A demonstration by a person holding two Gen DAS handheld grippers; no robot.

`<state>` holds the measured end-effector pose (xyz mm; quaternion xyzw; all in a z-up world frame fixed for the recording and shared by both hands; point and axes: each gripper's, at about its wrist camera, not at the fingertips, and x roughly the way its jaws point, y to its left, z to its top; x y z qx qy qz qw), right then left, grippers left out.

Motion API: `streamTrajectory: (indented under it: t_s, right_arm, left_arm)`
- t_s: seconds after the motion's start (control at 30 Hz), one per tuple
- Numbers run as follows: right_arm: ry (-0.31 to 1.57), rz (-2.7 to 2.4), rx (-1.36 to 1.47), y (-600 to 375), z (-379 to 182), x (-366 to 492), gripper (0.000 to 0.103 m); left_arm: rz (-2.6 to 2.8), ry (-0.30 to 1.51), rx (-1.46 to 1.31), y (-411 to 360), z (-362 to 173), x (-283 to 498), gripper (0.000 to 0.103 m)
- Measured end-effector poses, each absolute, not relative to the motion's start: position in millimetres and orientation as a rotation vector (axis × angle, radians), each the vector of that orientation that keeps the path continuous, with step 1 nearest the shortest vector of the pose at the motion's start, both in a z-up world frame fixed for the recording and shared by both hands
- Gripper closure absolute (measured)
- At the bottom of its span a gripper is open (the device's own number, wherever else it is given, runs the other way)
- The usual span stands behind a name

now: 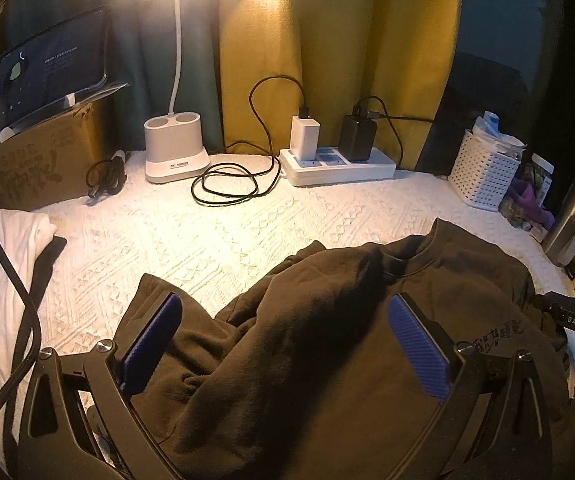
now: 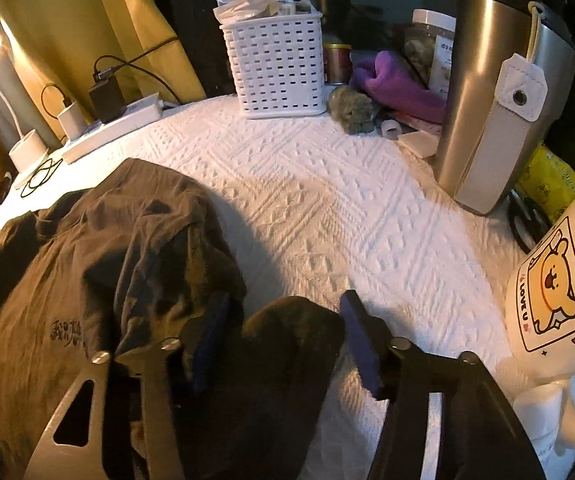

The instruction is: Fold small clothes

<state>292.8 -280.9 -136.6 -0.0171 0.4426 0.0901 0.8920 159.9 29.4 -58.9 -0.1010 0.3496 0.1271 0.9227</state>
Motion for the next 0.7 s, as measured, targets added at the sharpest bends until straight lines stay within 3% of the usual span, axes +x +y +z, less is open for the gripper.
streamTrajectory:
  t_s: [0.03,0.13,0.7]
  right_arm:
    - [0.919,0.207,-0.028,-280,-137,291,0.067]
    - [0.918,0.249,-0.028,-275,-137,286,0.091]
    - [0.670,0.044,-0.131,-314,-46,285,0.095]
  left_arm:
    - [0.261,0.717,-0.209,29,-59,159,0.001]
    - [0.258,0.710,-0.209,29,-57,157,0.001]
    - [0.294,0.656,-0.190,42,-41,138,0.001]
